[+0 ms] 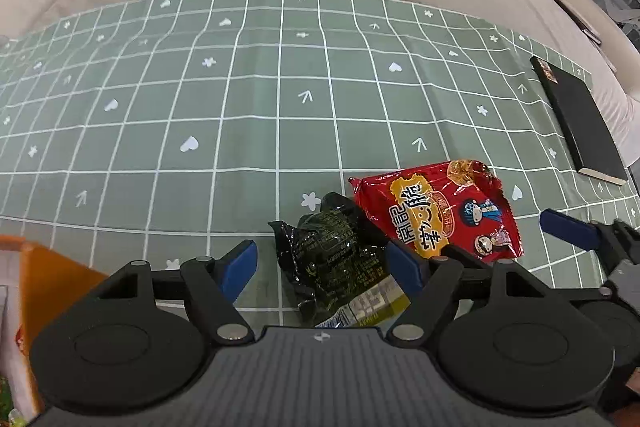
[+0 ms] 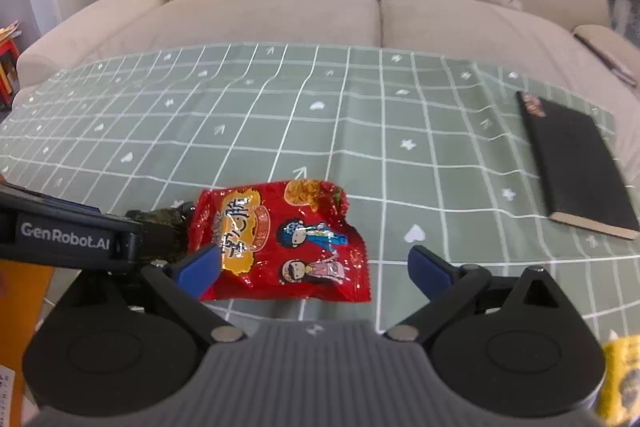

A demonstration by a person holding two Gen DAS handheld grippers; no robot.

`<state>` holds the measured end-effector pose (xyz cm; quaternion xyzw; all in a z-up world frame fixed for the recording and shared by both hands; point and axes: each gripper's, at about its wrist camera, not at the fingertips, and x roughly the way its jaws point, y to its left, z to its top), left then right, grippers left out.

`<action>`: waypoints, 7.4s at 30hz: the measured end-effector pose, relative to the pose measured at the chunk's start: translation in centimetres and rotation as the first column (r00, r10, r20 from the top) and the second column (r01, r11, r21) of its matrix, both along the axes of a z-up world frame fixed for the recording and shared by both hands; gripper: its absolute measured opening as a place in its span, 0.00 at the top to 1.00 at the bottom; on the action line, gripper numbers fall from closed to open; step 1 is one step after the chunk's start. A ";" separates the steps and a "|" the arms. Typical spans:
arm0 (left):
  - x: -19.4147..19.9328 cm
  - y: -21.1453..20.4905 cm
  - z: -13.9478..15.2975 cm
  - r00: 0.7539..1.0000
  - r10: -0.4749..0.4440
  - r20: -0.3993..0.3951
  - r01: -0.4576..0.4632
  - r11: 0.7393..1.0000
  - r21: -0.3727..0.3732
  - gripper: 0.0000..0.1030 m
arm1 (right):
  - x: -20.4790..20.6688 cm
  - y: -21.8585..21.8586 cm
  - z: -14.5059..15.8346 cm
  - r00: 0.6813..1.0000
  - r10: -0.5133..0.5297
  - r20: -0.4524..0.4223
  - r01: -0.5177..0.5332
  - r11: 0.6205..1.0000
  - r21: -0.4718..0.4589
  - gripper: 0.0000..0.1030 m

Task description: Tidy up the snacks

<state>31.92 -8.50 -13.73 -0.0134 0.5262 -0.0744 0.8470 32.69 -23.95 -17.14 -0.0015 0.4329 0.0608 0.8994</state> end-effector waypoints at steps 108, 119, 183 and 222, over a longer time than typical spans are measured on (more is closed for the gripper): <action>-18.4 0.8 1.7 0.978 -0.184 0.101 0.194 0.977 -0.093 0.56 | -19.5 0.6 0.5 0.998 0.061 -0.029 -0.058 0.995 0.081 0.34; -19.1 3.1 7.7 0.966 -0.115 0.230 0.141 0.985 -0.098 0.56 | -21.1 2.5 6.4 0.996 0.057 0.071 -0.063 0.994 0.089 0.34; -12.1 26.3 5.7 0.986 0.123 0.110 -0.155 0.918 0.365 0.55 | -8.4 33.4 6.3 0.863 0.501 -0.059 -0.503 0.864 -0.022 0.34; -21.0 15.5 19.7 0.825 0.151 0.545 -0.246 0.963 0.107 0.23 | -18.2 17.6 18.8 0.918 0.233 0.320 -0.220 0.972 -0.077 0.04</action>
